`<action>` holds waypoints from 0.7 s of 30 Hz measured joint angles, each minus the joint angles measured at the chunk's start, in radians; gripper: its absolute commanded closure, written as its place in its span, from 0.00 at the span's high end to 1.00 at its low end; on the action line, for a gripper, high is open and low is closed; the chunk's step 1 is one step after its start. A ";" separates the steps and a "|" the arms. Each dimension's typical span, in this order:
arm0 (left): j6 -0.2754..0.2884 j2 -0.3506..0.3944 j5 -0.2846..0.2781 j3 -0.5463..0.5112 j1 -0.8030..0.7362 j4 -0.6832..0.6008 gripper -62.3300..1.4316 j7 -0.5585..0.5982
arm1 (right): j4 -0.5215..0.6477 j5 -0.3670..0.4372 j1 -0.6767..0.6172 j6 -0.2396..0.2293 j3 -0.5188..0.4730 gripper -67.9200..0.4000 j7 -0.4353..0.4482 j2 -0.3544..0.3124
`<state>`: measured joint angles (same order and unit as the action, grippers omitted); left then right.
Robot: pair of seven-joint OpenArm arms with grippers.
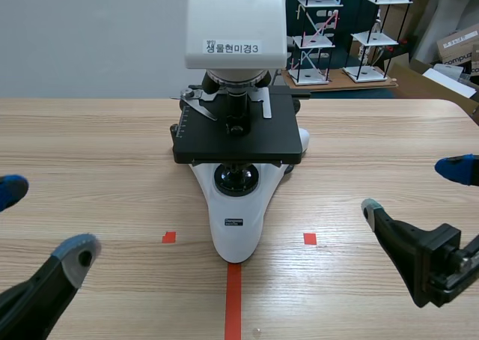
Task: Point at the stage knob
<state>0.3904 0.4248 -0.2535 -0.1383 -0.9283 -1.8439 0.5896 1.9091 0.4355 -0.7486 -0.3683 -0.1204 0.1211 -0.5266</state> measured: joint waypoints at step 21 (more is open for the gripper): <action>-0.030 0.013 -0.035 0.018 0.084 -0.059 0.96 0.032 | 0.000 0.002 0.000 -0.007 0.000 0.96 0.004 0.000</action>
<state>0.3603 0.4377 -0.2890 -0.1204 -0.8448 -1.9026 0.6212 1.9091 0.4377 -0.7486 -0.3752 -0.1204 0.1253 -0.5266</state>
